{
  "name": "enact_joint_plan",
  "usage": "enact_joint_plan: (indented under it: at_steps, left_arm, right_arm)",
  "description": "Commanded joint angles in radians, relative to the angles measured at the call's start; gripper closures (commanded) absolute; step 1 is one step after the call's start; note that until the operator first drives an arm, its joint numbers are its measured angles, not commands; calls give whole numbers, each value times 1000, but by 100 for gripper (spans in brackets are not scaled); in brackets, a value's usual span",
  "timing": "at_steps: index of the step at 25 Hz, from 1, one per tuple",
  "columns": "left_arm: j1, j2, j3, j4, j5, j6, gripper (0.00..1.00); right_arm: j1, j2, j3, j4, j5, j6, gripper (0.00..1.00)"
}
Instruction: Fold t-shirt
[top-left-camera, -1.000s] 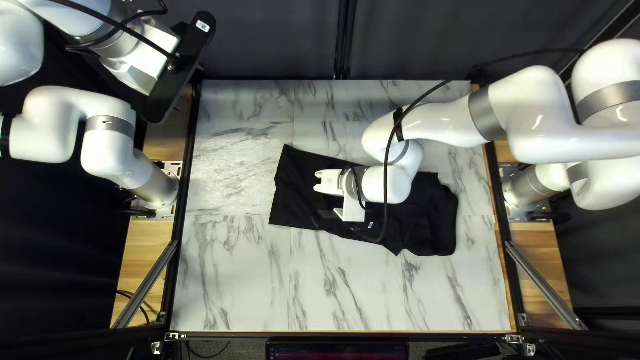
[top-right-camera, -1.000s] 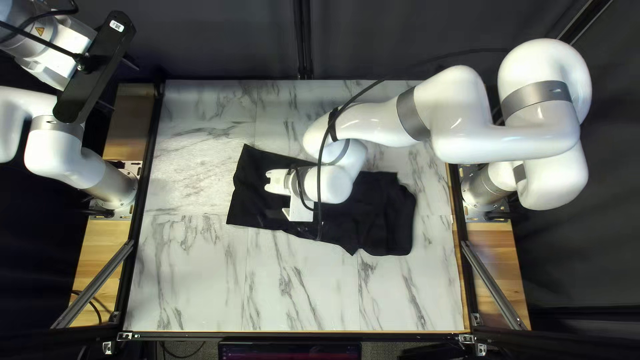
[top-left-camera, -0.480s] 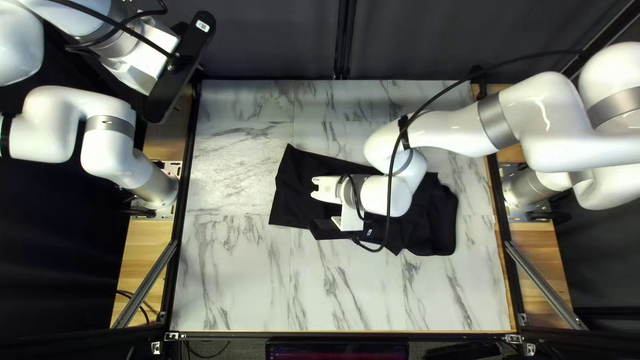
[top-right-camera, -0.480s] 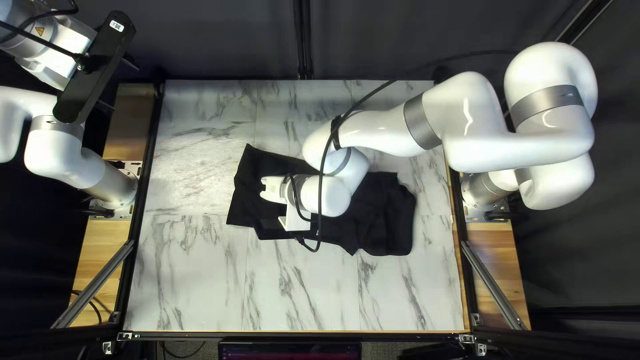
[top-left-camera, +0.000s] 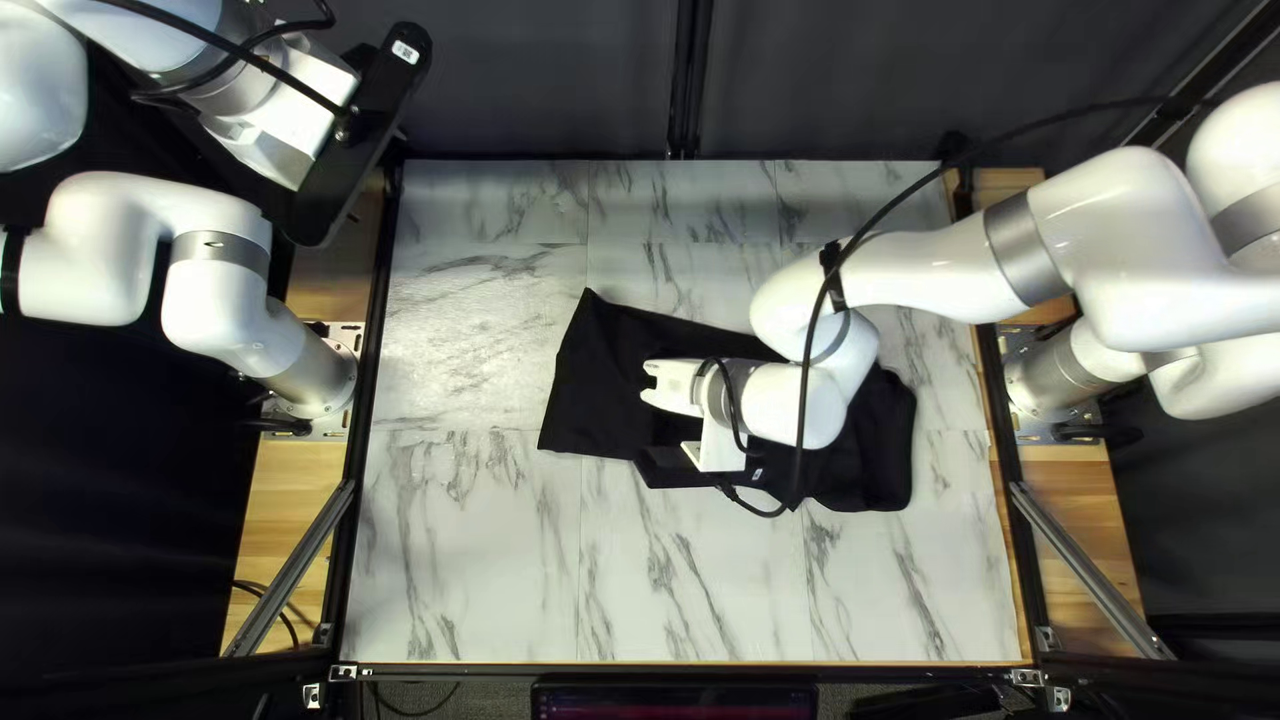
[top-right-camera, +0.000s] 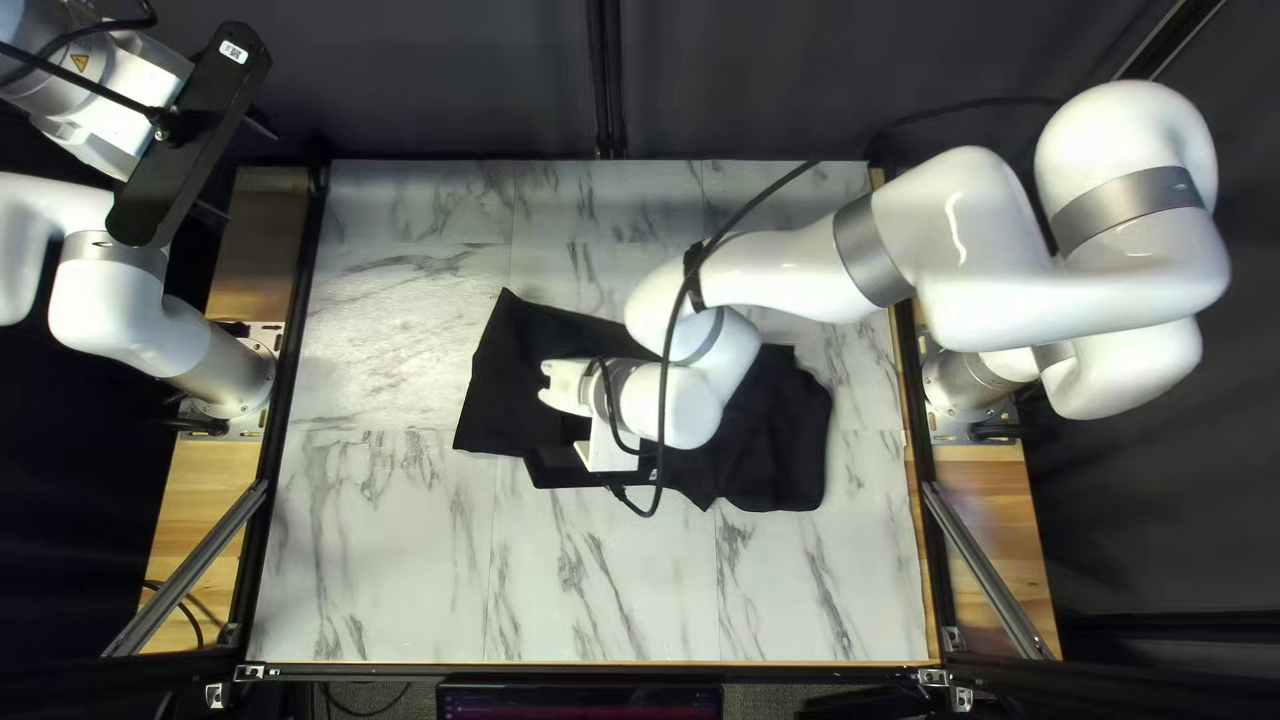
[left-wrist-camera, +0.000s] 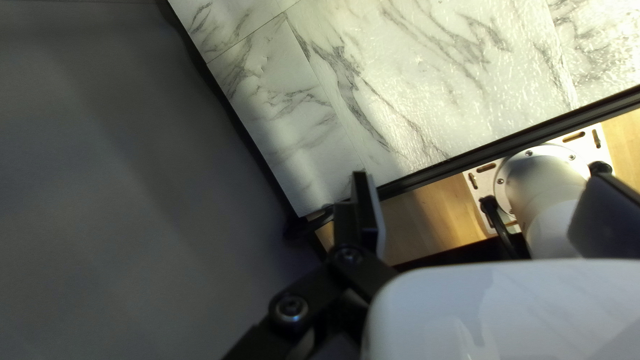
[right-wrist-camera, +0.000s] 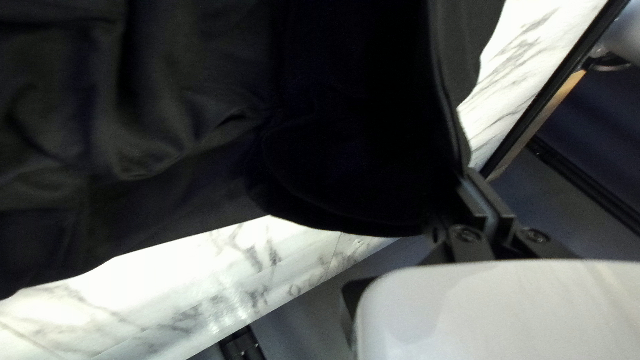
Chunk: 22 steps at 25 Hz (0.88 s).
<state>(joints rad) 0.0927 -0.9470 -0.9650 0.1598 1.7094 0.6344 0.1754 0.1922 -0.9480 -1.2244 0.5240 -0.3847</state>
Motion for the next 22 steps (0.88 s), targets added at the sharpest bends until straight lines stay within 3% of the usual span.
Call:
enact_joint_plan:
  at_steps: [1,9,22]
  left_arm:
    - [0,0,0,0,0,0,0]
    - [0,0,0,0,0,0,0]
    - [0,0,0,0,0,0,0]
  right_arm:
    - [2,7,2,-1,2,13,100]
    - [-7,85,-37,-36,-37,52,100]
    - [-15,33,92,-87,-74,162,100]
